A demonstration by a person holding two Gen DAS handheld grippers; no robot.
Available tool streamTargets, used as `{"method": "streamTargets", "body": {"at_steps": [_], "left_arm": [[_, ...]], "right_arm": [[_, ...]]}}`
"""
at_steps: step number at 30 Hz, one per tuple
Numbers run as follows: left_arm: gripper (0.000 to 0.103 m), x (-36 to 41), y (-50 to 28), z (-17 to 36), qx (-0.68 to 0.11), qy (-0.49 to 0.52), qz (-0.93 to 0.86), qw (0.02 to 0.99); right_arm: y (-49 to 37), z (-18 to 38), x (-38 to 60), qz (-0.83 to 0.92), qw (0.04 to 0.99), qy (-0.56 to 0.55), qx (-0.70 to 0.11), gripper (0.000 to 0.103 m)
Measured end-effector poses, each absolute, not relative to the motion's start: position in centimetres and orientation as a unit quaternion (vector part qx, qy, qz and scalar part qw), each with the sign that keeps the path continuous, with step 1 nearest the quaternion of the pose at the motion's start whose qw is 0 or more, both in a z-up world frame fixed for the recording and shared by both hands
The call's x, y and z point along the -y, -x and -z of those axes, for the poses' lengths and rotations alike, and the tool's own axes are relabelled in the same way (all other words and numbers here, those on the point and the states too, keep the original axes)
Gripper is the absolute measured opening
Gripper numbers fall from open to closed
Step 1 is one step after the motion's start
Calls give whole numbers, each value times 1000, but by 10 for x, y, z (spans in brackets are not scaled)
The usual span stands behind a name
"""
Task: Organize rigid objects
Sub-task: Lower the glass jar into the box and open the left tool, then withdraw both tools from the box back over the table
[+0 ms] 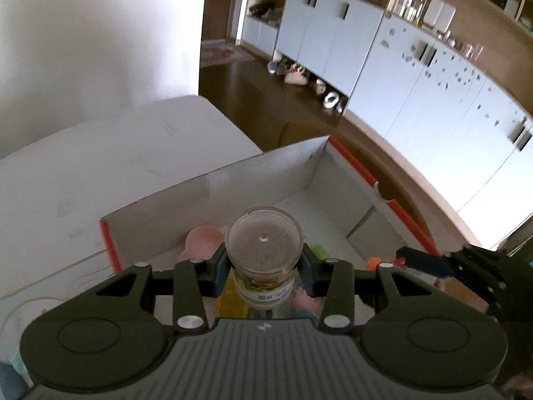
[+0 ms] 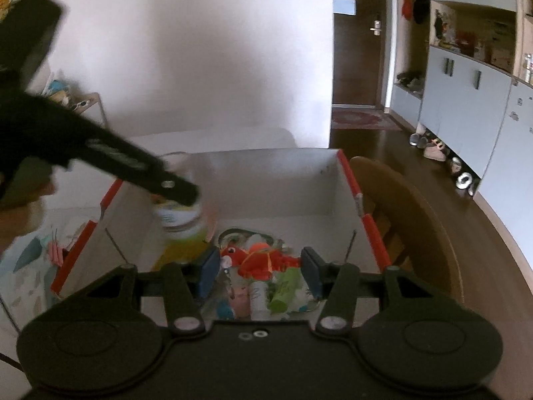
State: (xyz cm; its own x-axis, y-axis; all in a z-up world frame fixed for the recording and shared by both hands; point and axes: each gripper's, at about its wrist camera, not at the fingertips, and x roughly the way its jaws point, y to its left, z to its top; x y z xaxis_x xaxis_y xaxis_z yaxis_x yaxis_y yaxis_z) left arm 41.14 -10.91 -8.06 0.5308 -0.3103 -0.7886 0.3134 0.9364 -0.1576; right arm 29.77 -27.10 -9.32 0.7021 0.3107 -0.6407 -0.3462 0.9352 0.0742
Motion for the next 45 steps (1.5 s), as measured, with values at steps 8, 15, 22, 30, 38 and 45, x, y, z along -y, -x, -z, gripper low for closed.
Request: {"method": "streamTargets", "body": {"at_steps": [8, 15, 22, 30, 38, 45], "left_arm": [[42, 133, -440, 107, -477, -34, 168, 862], [42, 148, -458, 120, -485, -51, 169, 857], [42, 159, -473, 129, -489, -52, 167, 855], [43, 170, -487, 133, -483, -58, 161, 859], [59, 173, -493, 135, -486, -57, 156, 858], [67, 159, -480, 124, -472, -46, 155, 866]], "right_arm": [[-307, 111, 254, -204, 911, 46, -357, 53], [-313, 121, 251, -208, 903, 50, -373, 53], [-310, 128, 250, -205, 896, 52, -390, 53], [-308, 130, 249, -200, 894, 45, -399, 55], [-299, 123, 251, -188, 900, 33, -392, 67], [-290, 114, 254, -183, 902, 22, -390, 69]]}}
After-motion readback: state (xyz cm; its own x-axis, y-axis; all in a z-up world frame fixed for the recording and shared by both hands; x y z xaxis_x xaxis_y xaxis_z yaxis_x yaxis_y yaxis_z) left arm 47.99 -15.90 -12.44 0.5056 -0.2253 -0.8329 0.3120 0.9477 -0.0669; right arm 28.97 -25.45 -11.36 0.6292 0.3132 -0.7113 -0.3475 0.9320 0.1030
